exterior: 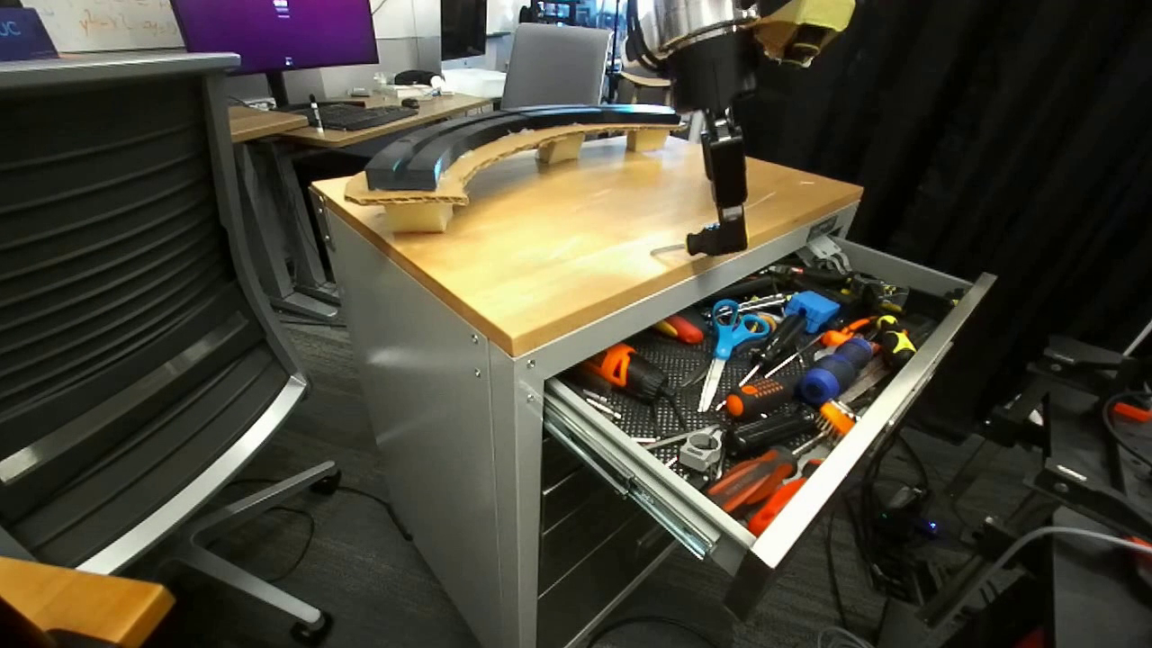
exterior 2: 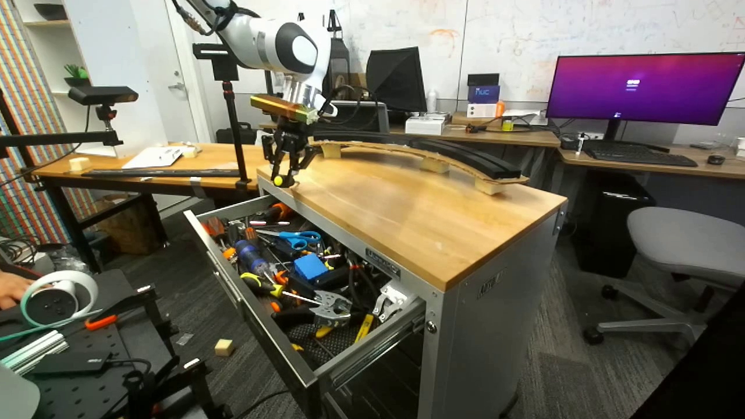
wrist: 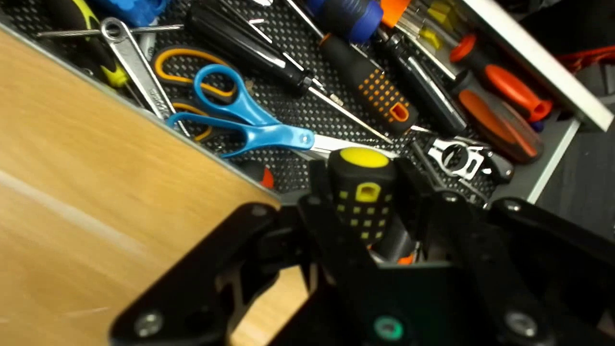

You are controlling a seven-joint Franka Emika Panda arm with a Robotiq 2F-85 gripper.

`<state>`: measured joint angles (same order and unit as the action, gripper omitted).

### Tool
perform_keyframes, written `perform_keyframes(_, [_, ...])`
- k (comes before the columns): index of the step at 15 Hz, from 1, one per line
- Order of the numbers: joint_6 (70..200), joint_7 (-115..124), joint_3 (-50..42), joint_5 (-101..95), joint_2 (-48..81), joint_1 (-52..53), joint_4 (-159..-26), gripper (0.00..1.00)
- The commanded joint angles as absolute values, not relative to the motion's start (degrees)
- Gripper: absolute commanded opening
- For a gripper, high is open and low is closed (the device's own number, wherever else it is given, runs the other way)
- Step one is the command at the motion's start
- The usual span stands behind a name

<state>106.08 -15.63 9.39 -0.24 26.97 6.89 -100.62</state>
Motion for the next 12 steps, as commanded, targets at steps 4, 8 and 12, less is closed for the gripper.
perform_keyframes(4, [100.8, -31.9, 13.6, -0.5, 25.9, 6.5, -102.2, 0.13])
perform_keyframes(8, [96.6, -34.4, 12.5, -4.5, 26.6, 7.6, -101.4, 0.68])
perform_keyframes(12, [95.7, -28.1, 10.2, -6.4, 25.8, 7.1, -104.4, 0.98])
